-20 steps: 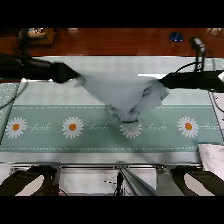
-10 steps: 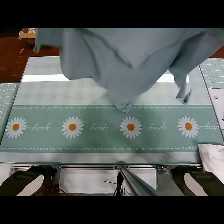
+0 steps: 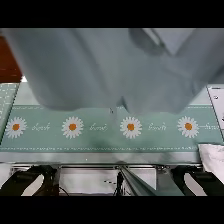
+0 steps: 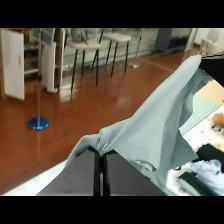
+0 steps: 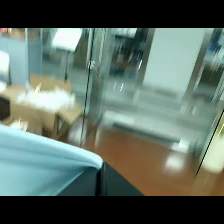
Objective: Fold the shirts.
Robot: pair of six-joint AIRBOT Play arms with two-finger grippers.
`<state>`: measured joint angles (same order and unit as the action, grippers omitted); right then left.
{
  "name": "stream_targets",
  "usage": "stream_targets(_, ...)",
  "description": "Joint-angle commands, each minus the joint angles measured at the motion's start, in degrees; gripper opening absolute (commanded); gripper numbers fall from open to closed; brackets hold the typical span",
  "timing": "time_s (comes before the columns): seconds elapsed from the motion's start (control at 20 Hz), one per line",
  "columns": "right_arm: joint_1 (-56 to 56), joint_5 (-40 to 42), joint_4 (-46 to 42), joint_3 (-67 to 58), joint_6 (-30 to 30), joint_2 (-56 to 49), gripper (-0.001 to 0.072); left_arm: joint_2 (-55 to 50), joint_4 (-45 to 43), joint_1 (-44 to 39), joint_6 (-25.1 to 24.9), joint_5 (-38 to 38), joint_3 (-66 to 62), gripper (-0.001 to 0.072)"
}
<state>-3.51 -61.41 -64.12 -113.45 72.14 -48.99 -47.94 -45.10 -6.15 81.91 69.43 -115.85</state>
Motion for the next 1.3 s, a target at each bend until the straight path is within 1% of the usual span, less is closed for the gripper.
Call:
stream_targets(0.0,0.0,1.2,-2.0,-5.4,1.8,0.6,0.0023,3.9,0.2,0.0,3.9,-0.5,-0.4,0.002)
stream_targets(0.1,0.0,0.1,-4.2,-5.4,3.5,1.6,0.0023,5.1,0.2,0.0,7.0,1.3,-0.4,0.002)
stream_targets(0.15,0.0,-1.4,-5.6,-5.4,3.8,1.7,0.0023,5.3,0.1,0.0,8.3,3.9,-0.4,0.002)
stream_targets(0.25,0.0,-6.0,-8.4,-5.3,4.0,0.6,0.0023,4.7,-0.1,0.1,12.0,9.7,0.9,0.002)
stream_targets(0.3,0.0,-9.2,-8.5,-5.3,4.0,-1.0,0.0023,4.7,-0.1,0.1,13.3,11.3,2.9,0.002)
stream_targets(0.45,0.2,-18.1,-5.6,-5.3,3.8,-10.0,0.0023,4.5,-0.5,0.1,13.3,12.4,12.8,0.002)
stream_targets(0.55,0.2,-18.9,-3.3,-5.3,3.5,-18.4,0.0023,3.6,-1.2,0.0,11.1,12.2,21.2,0.0021)
stream_targets(0.75,0.2,-18.0,-1.7,-5.3,2.3,-37.1,0.0023,-0.8,-5.1,0.0,5.8,11.5,39.1,0.0021)
stream_targets(0.85,0.2,-18.3,1.2,-5.3,2.3,-45.3,0.0023,-3.8,-5.3,0.0,2.6,8.2,47.3,0.0021)
stream_targets(0.95,0.2,-18.0,4.5,-5.3,2.3,-51.8,0.0023,-7.4,-5.3,0.0,-0.4,2.6,53.6,0.0021)
stream_targets(1.05,0.2,-17.8,5.2,-5.3,2.3,-56.4,0.0024,-11.8,-5.3,0.0,-3.9,-2.2,56.9,0.0021)
stream_targets(1.1,0.2,-17.9,5.1,-5.3,2.4,-58.3,0.0024,-14.3,-5.3,0.1,-4.8,-3.9,57.5,0.0021)
stream_targets(1.25,0.2,-17.9,5.2,-4.7,4.2,-61.4,0.0025,-21.6,-5.3,0.0,-5.0,-5.9,57.5,0.0021)
